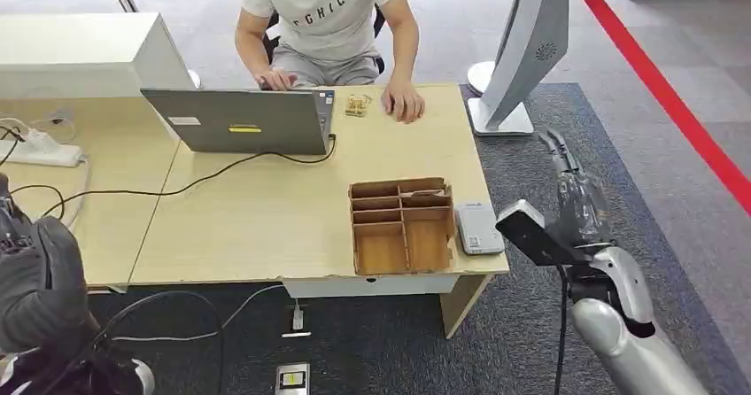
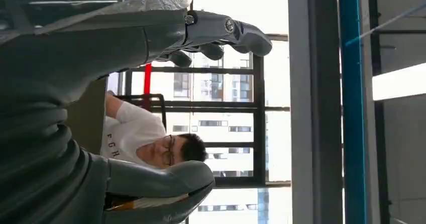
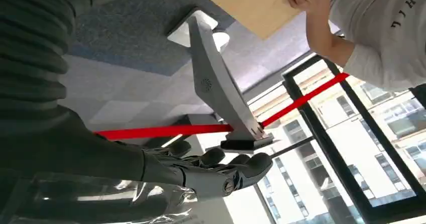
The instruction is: Pass the card to the sensor for recognition and then transmit it.
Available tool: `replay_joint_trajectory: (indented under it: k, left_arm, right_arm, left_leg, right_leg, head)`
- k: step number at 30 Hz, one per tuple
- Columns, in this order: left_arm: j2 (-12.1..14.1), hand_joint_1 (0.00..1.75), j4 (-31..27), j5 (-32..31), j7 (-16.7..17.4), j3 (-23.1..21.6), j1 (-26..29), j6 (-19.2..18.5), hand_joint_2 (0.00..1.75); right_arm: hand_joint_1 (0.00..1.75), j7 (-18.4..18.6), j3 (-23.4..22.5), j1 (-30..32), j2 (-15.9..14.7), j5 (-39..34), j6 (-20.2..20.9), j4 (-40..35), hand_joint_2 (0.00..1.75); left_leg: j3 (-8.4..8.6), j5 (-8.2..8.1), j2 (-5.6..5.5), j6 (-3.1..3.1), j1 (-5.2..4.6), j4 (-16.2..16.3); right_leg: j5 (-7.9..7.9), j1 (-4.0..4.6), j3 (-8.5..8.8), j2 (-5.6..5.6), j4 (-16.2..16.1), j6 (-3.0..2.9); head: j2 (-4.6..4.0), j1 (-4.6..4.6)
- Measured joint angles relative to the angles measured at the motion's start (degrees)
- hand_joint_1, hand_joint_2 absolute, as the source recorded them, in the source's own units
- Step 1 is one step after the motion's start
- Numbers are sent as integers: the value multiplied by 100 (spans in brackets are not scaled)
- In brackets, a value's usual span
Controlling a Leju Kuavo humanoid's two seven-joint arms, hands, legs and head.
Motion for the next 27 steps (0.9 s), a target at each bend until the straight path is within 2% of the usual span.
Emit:
replay_joint_trajectory:
  k: [6, 15, 27]
  left_arm:
    - [-20, 0, -28, 22, -4, 20, 14, -2, 175]
    - [-48, 0, -113, 89, 13, 22, -5, -2, 175]
    - [-55, 0, -111, 236, -79, 13, -126, -2, 175]
  right_arm:
    - [0, -147, 315, -383, 247, 61, 280, 90, 175]
    - [0, -365, 861, -701, 756, 59, 542, 732, 175]
    - [0, -489, 1263, -896, 1121, 92, 737, 1337, 175]
  left_leg:
    - [1, 1, 1, -1, 1, -1]
    - [-1, 2, 0, -1, 1, -1]
    - [-1, 2, 0, -1, 1, -1]
  right_leg:
    - [0, 1, -1, 0, 2, 0]
    - [-1, 1, -2, -2, 3, 0]
    - [-1, 1, -3, -2, 3, 0]
  head:
    - [0, 0]
    - [0, -2]
    - [0, -2]
